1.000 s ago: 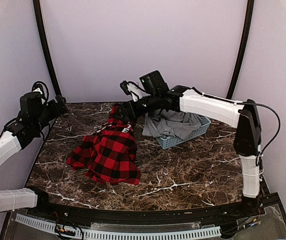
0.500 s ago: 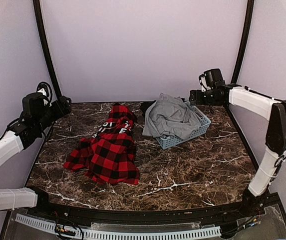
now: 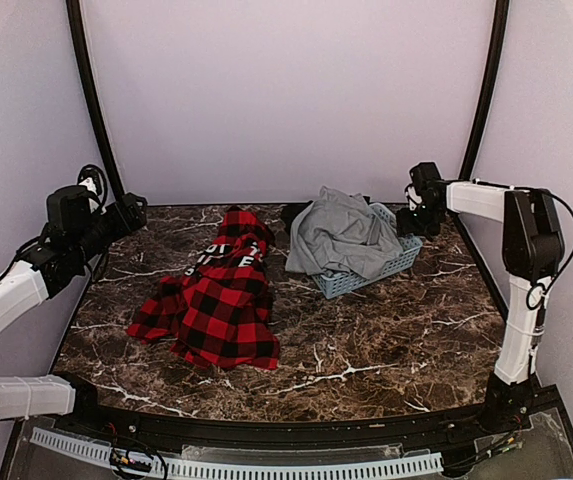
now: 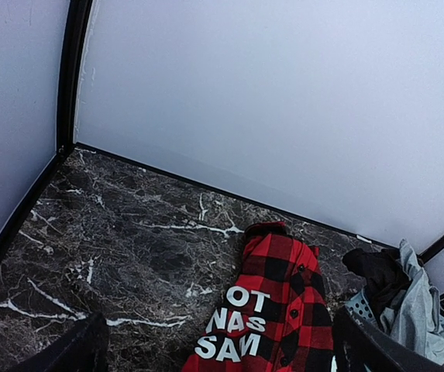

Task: Fold and stack the long sleeve shirts
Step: Move the bin to the corner of the board, then move the crumpled shirt to the center of the board.

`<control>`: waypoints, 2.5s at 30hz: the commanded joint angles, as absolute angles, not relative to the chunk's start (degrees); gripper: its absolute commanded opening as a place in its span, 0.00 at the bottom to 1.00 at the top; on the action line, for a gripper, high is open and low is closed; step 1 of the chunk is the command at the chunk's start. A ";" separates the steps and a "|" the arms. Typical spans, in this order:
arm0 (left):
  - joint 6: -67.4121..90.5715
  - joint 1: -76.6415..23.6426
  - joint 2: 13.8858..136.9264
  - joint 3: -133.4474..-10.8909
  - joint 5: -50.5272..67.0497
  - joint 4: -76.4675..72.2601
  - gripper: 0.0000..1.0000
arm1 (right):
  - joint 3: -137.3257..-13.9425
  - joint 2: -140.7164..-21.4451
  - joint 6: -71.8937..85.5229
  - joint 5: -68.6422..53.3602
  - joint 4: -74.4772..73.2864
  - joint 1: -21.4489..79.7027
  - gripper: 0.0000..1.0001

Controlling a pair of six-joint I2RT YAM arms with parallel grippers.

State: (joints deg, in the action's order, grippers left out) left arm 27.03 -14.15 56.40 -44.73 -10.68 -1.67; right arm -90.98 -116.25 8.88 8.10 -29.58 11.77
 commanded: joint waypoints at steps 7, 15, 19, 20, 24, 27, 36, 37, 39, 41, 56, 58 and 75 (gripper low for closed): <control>27.20 -14.41 56.57 -43.72 -10.09 -3.34 0.99 | -86.57 -115.74 11.93 0.29 -23.21 1.99 0.28; 27.33 -14.42 57.68 -43.58 -9.54 -3.84 0.99 | -80.54 -110.66 13.94 3.77 -19.01 -6.78 0.02; 27.33 -14.42 57.93 -43.29 -9.56 -3.95 0.99 | -82.58 -111.87 11.78 5.86 -20.46 -9.68 0.01; 27.33 -14.42 57.99 -43.27 -9.49 -4.00 0.99 | -83.40 -112.30 11.13 6.52 -20.98 -10.27 0.01; 27.41 -14.46 58.07 -43.23 -9.33 -4.00 0.99 | -86.90 -113.55 8.51 8.51 -21.94 -12.93 0.04; 27.55 -14.44 58.16 -42.96 -9.17 -4.11 0.99 | -90.11 -115.15 6.74 9.19 -22.08 -13.89 0.09; 27.56 -14.41 58.41 -43.04 -9.25 -3.53 0.99 | -105.37 -125.60 1.56 12.54 -25.14 -14.19 0.13; 27.54 -14.41 58.57 -42.97 -9.50 -3.48 0.99 | -107.09 -126.90 1.04 12.64 -25.27 -14.22 0.13; 27.45 -14.41 59.04 -42.82 -9.67 -3.36 0.99 | -110.39 -129.07 0.53 12.61 -25.78 -14.22 0.13; 27.55 -14.41 59.73 -42.88 -9.46 -2.89 0.99 | -113.50 -130.90 0.36 12.31 -26.15 -14.20 0.18; 23.24 -19.65 67.09 -44.55 -1.07 -2.10 0.99 | -91.18 -107.95 3.69 14.81 -18.30 -6.11 0.67; 21.81 -21.91 69.90 -46.32 1.54 -0.71 0.99 | -84.92 -102.34 5.18 13.11 -16.26 -1.95 0.72; 9.62 -41.88 96.51 -60.95 4.11 8.25 0.49 | -67.77 -92.30 11.69 -8.79 -10.72 27.48 0.83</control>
State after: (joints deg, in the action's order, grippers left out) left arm 13.26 -38.74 93.17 -56.66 2.87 8.12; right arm -69.78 -92.25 8.36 -1.67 -15.03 24.91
